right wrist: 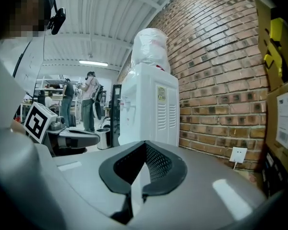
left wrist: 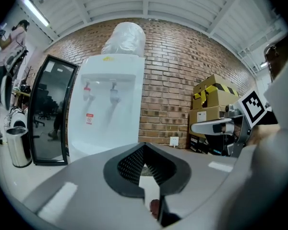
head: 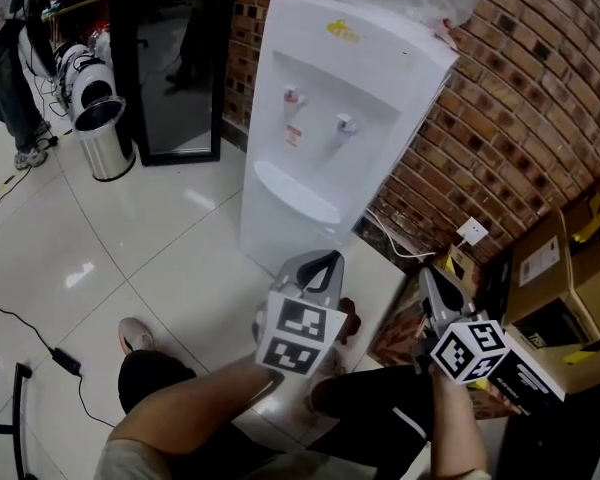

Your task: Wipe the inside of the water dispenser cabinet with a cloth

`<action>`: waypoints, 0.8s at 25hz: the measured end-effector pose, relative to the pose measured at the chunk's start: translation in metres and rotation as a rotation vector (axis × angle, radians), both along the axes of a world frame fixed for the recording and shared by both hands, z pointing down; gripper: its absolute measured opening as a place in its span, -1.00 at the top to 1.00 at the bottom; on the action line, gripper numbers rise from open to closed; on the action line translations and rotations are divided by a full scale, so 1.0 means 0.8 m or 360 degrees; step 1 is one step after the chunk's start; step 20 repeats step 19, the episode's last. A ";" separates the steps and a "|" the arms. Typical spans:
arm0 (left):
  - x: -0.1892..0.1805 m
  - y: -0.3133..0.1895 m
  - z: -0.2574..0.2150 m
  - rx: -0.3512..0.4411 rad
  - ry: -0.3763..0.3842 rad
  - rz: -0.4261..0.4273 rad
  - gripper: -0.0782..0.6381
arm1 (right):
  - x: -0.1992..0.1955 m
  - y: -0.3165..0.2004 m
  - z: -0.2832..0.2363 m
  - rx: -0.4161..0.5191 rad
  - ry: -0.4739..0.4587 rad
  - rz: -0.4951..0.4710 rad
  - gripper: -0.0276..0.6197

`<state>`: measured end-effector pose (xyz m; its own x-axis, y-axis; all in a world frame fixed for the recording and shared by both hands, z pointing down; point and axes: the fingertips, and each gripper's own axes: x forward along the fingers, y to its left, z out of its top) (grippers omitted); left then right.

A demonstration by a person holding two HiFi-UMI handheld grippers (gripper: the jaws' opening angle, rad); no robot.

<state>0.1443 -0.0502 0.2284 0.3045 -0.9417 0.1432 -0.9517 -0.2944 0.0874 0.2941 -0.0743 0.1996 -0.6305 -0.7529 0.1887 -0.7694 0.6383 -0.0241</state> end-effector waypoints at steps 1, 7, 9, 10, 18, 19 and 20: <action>-0.001 0.000 -0.001 0.0006 -0.0005 -0.0004 0.78 | 0.002 0.000 0.001 -0.0007 0.0000 0.0002 0.88; -0.001 -0.001 0.003 -0.0008 0.0000 -0.0010 0.78 | 0.003 0.000 0.003 -0.0016 0.0013 -0.0013 0.88; -0.001 -0.001 0.002 -0.0006 0.0001 -0.0010 0.78 | 0.000 0.001 0.003 -0.0015 0.0019 -0.0024 0.88; -0.001 0.000 0.002 -0.0006 0.0001 -0.0010 0.78 | -0.001 0.001 0.003 -0.0015 0.0019 -0.0029 0.88; -0.009 0.002 0.000 -0.0002 0.0018 -0.0012 0.78 | -0.010 0.002 0.006 -0.0014 0.0035 -0.0044 0.88; -0.010 0.002 0.000 -0.0001 0.0021 -0.0012 0.78 | -0.011 0.003 0.007 -0.0014 0.0039 -0.0045 0.88; -0.010 0.002 0.000 -0.0001 0.0021 -0.0012 0.78 | -0.011 0.003 0.007 -0.0014 0.0039 -0.0045 0.88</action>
